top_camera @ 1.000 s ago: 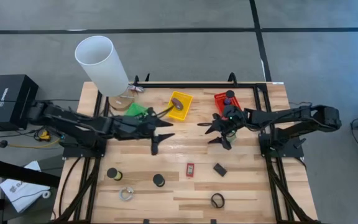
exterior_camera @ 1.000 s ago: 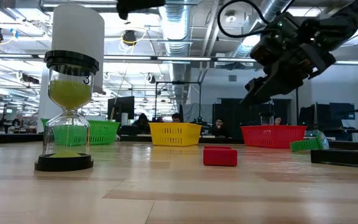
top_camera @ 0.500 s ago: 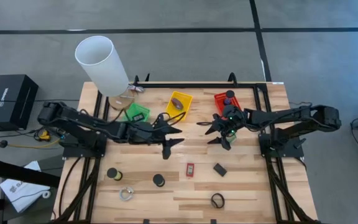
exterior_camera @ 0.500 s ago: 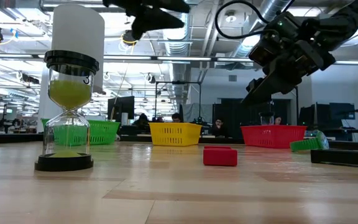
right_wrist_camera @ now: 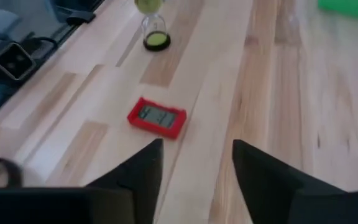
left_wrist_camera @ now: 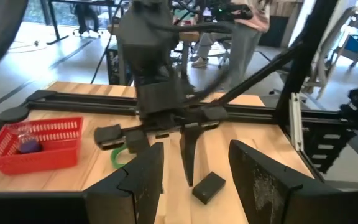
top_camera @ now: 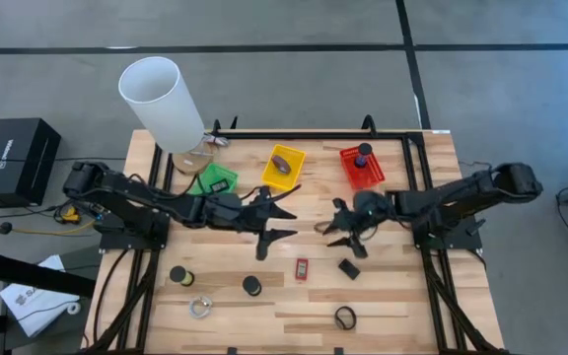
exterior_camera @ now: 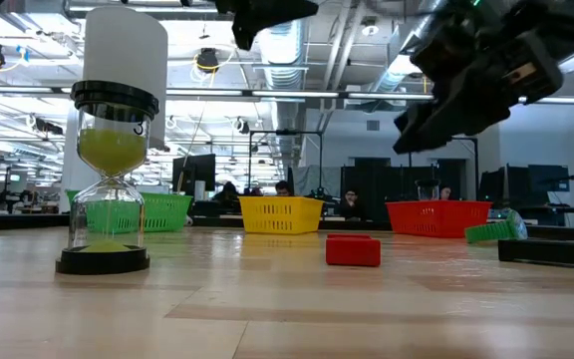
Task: Pick & Place Office items
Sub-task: Put the red timer into the green bin
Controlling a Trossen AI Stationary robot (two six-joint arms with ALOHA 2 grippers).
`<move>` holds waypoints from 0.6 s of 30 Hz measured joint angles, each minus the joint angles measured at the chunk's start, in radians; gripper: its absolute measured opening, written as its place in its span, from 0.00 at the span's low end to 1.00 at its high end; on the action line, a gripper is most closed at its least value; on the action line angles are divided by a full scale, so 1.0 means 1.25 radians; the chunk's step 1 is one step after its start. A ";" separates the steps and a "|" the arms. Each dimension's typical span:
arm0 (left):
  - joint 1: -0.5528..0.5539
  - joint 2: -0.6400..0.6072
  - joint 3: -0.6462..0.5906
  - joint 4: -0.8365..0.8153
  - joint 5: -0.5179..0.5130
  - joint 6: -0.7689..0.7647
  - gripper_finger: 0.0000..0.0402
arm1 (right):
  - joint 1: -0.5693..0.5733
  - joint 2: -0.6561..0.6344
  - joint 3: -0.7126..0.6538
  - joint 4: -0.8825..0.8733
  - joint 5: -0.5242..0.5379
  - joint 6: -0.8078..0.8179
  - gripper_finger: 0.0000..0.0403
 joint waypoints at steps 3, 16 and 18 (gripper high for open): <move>0.000 -0.004 0.000 -0.002 0.000 0.001 0.44 | 0.068 0.000 0.000 0.027 0.094 0.008 0.30; 0.000 -0.004 0.000 -0.009 0.000 0.002 0.44 | 0.193 0.182 0.008 0.183 0.214 0.259 0.01; 0.000 -0.004 0.000 -0.013 0.000 0.002 0.44 | 0.200 0.233 0.034 0.185 0.214 0.260 0.01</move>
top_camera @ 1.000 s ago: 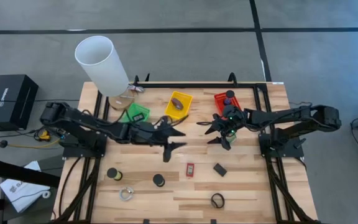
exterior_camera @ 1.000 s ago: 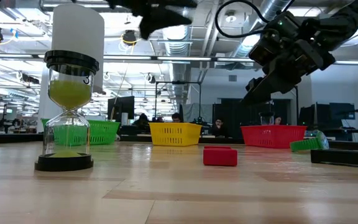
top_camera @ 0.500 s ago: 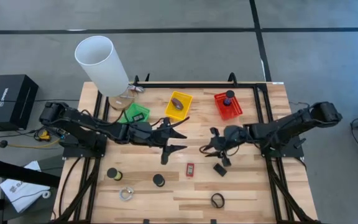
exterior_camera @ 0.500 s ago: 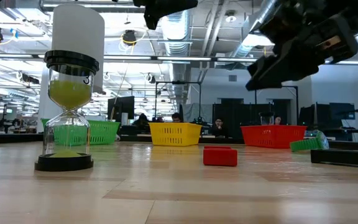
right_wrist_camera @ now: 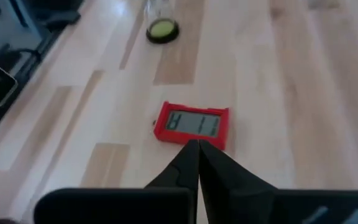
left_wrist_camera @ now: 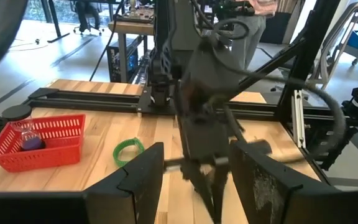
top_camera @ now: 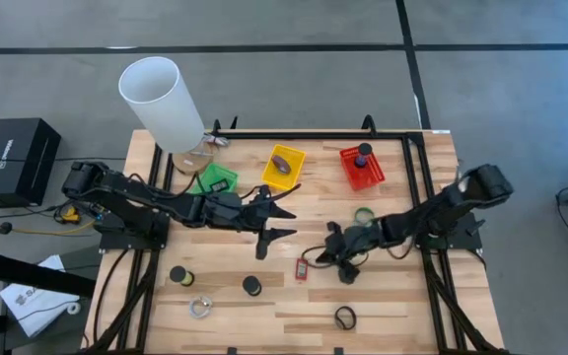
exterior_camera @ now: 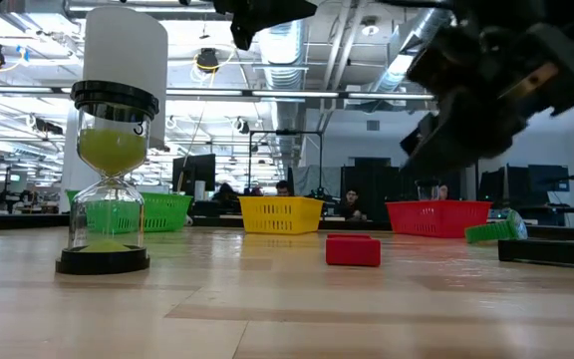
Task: Pick & Place Office items
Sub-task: Put the red timer into the green bin
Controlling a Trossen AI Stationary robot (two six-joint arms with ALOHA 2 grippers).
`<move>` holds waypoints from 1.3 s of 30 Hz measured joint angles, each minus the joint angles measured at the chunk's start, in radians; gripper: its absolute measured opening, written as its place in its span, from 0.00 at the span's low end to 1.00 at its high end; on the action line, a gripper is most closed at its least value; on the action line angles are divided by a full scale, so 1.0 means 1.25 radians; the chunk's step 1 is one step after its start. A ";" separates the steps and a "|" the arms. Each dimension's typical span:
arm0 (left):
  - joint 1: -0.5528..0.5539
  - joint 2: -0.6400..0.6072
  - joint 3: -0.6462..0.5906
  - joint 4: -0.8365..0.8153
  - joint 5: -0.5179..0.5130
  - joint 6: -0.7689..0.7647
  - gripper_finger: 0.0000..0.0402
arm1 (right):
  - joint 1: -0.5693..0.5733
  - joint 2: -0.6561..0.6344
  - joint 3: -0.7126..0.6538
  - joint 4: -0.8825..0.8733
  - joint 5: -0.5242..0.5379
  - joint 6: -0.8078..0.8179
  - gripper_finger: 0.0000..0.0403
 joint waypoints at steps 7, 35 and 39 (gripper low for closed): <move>0.000 0.000 0.000 -0.004 0.000 0.000 0.44 | 0.002 0.149 0.102 -0.034 -0.009 0.003 0.00; -0.003 0.000 -0.001 -0.016 0.000 0.036 0.44 | -0.031 0.306 0.282 -0.109 -0.029 -0.036 0.00; -0.003 0.000 -0.001 -0.015 0.000 0.036 0.44 | -0.089 0.306 0.283 -0.103 -0.029 -0.065 0.00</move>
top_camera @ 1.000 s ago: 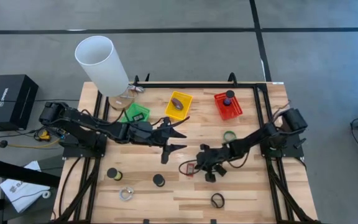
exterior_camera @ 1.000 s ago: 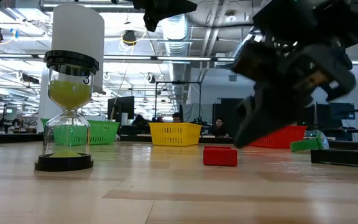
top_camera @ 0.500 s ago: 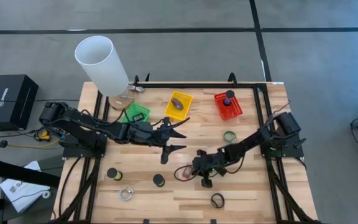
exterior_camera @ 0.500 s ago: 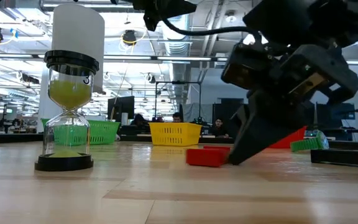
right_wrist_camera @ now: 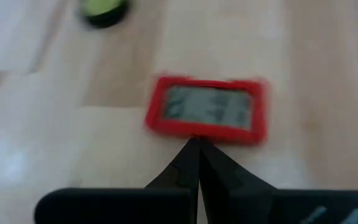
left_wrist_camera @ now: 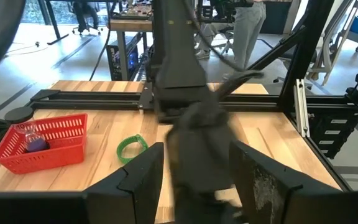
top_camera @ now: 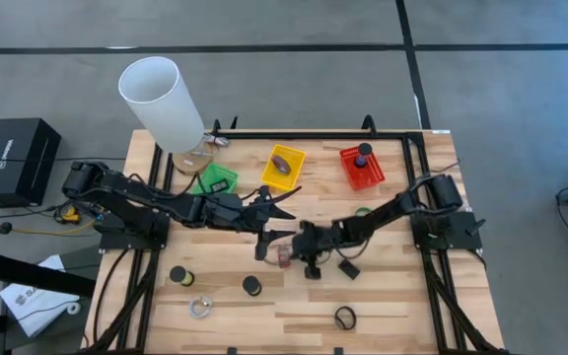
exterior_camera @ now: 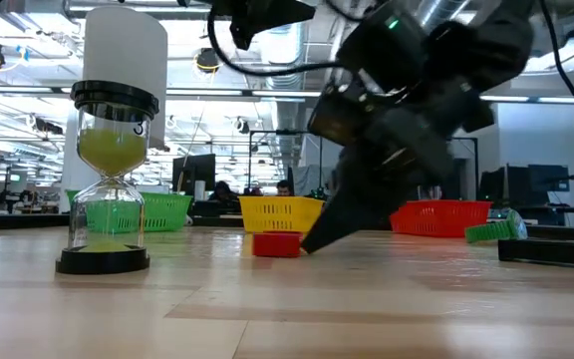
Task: Pick & Place Office items
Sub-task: Put the red timer into the green bin
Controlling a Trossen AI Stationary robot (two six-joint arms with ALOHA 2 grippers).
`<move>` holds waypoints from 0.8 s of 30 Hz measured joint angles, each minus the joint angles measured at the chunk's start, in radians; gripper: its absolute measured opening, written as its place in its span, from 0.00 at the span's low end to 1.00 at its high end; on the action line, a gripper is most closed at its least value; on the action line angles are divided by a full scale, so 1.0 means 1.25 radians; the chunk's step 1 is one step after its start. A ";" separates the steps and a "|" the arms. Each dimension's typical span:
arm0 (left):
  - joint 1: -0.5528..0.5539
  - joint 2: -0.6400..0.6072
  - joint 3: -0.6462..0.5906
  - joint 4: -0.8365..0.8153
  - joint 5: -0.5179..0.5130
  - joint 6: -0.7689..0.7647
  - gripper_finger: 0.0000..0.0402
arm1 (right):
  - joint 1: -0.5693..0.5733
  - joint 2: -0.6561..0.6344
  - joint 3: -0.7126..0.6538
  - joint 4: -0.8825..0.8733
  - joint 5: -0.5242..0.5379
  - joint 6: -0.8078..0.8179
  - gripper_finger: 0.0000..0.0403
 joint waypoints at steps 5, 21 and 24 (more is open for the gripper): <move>-0.001 0.000 0.000 -0.008 0.000 -0.001 0.44 | -0.071 -0.001 0.000 0.005 -0.001 -0.047 0.00; 0.018 0.002 0.003 -0.287 0.026 0.155 0.47 | -0.112 -0.296 -0.001 -0.374 0.020 -0.205 0.00; 0.058 0.010 -0.003 -0.311 0.030 0.191 0.51 | -0.112 -0.389 -0.003 -0.432 0.034 -0.242 0.00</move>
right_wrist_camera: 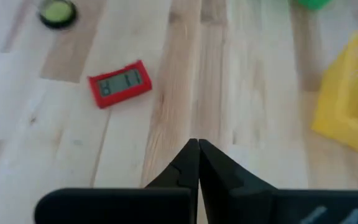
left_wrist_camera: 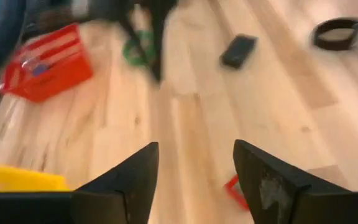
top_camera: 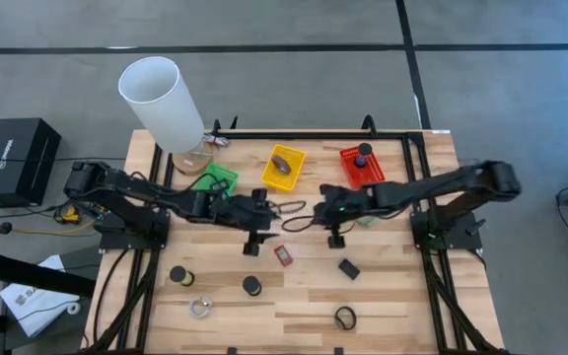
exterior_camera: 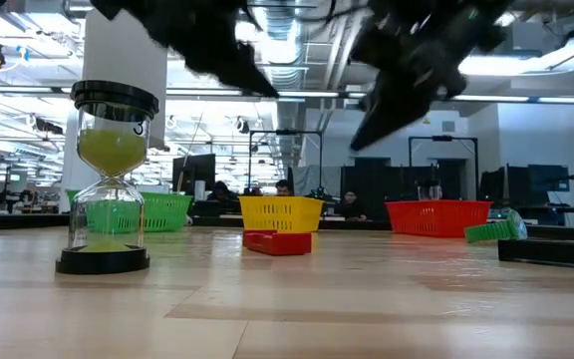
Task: Pick & Place Office items
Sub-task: Put the red timer into the green bin
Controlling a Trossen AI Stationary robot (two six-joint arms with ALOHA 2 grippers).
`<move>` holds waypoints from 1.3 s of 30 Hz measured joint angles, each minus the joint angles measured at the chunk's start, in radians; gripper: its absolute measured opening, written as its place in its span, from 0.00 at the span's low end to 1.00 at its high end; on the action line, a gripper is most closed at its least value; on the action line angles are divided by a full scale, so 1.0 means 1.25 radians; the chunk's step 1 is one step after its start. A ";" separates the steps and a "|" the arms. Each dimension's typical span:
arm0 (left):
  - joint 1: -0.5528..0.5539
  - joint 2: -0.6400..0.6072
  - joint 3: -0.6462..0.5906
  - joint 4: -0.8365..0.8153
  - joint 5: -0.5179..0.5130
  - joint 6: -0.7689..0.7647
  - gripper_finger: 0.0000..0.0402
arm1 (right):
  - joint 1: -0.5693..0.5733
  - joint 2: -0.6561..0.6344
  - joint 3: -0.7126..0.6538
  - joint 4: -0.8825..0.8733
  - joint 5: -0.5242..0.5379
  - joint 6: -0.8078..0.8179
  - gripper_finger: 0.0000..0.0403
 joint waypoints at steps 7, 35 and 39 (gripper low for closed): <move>0.106 0.082 0.002 0.000 0.203 0.061 0.63 | -0.013 -0.168 -0.146 0.037 -0.060 -0.089 0.00; 0.055 0.393 0.068 0.065 0.342 0.294 0.68 | -0.017 -0.269 -0.307 0.249 -0.063 0.047 0.00; 0.062 0.387 0.067 0.057 0.335 0.293 0.61 | -0.017 -0.269 -0.307 0.248 -0.063 0.047 0.00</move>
